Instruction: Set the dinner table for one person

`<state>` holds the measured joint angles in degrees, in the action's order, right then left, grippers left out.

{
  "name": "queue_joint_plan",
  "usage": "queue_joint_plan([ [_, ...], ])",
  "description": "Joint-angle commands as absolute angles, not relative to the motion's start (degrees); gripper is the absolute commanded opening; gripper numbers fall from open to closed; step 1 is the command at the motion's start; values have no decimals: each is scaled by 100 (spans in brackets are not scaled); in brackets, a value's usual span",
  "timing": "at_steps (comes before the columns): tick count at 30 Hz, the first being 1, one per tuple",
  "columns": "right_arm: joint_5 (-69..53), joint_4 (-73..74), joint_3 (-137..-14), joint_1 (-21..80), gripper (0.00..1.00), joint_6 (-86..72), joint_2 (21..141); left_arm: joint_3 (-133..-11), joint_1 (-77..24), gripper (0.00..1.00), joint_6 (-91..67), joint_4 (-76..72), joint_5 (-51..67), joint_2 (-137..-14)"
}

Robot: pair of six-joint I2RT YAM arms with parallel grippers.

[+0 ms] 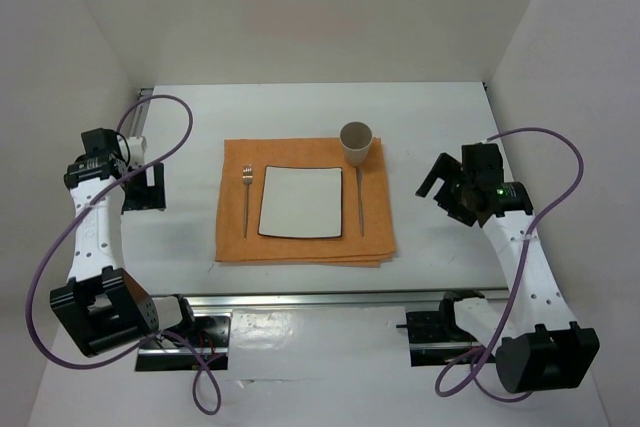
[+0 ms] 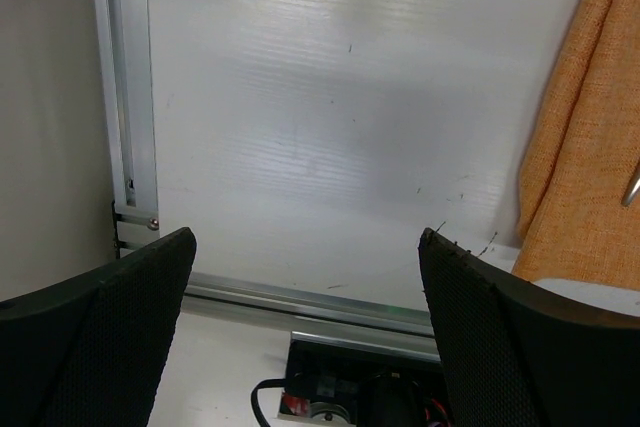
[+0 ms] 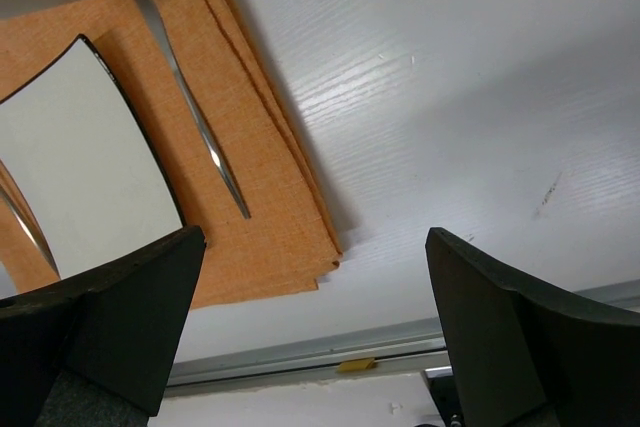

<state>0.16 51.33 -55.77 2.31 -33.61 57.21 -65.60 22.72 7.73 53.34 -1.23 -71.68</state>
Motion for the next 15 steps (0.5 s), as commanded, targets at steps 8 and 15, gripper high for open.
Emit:
queue_joint_plan([
  [8, -62, 5344, -5546, 202, 100, -3313, 5423, -6636, 2285, 98, 1020, 5326, -88, -6953],
  [15, -114, 5405, -5493, 202, 100, -3252, 5256, -6636, 2285, 98, 1124, 5273, -88, -6899],
])
